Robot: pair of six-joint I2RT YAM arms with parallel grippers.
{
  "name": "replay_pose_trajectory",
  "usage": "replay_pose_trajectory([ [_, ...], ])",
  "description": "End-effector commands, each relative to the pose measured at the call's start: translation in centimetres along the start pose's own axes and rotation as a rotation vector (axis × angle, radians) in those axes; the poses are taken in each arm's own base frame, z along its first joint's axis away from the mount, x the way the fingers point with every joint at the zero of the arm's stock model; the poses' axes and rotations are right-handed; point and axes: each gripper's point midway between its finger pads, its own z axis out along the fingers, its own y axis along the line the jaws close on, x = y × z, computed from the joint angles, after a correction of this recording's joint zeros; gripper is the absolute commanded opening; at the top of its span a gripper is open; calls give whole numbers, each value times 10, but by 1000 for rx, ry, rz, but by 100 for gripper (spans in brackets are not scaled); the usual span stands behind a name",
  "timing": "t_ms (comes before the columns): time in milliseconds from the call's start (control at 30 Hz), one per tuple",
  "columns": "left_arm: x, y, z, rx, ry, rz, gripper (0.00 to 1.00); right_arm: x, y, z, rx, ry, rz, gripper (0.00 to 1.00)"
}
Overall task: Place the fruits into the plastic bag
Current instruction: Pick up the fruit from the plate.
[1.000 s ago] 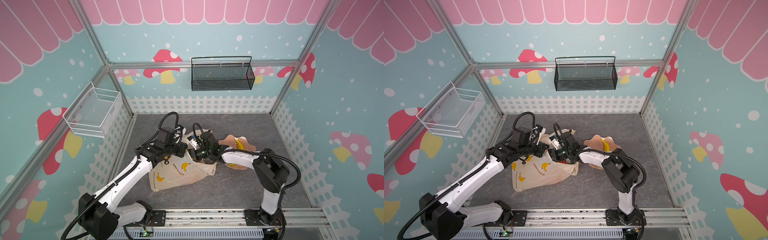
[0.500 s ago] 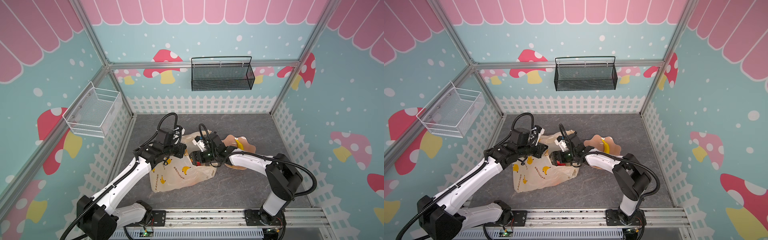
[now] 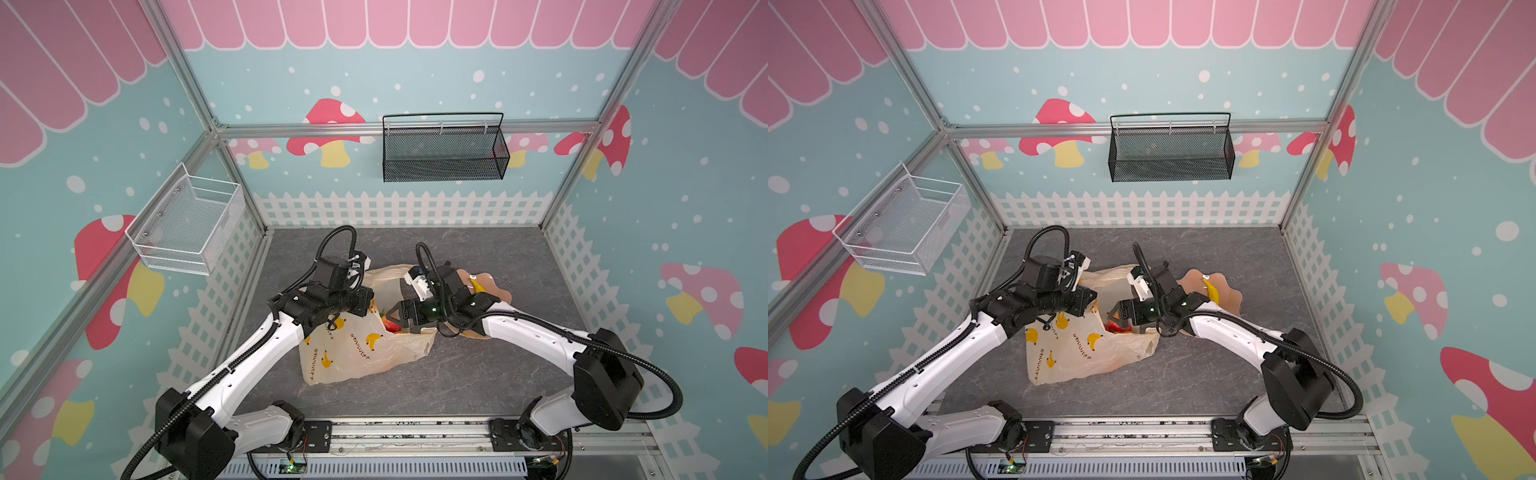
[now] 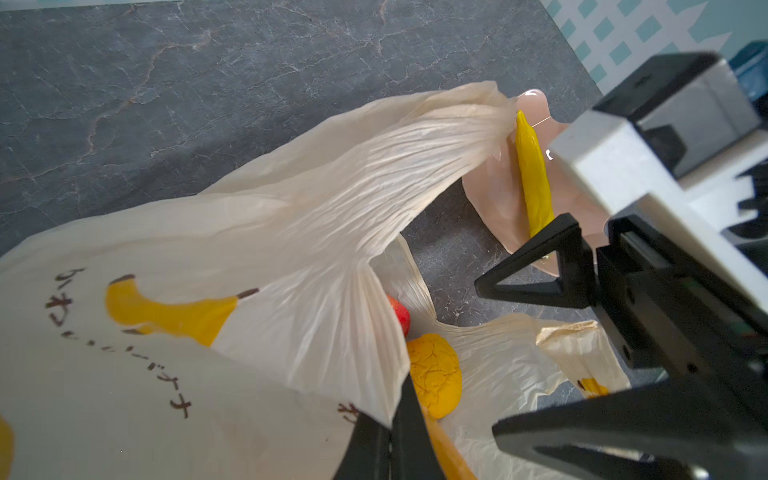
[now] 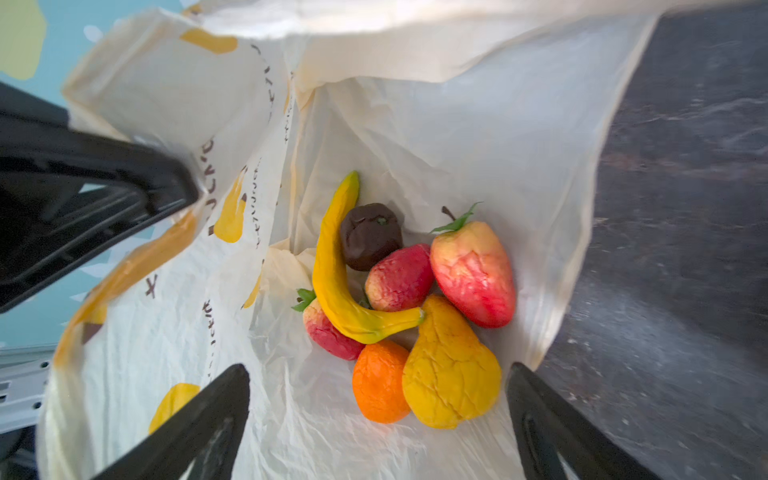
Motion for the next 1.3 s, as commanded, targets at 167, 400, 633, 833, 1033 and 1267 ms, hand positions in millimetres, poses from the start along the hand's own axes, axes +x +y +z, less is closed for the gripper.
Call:
replay_pose_trajectory([
  [167,-8,-6,-4,15,-14,2,0,-7,-40,-40,166,-21,51,98],
  [400,-9,-7,-5,20,-16,3,0,-3,-105,-87,393,-41,144,99],
  [633,-10,-8,-6,25,-18,8,0,22,-182,-121,695,71,188,91],
  [833,-10,-9,-7,27,-21,9,0,32,-210,-123,738,116,214,82],
  [1033,-10,-9,-8,25,-23,9,0,34,-222,-117,746,136,227,76],
  [1267,-8,-8,-9,20,-23,9,0,41,-238,-104,753,168,253,69],
])
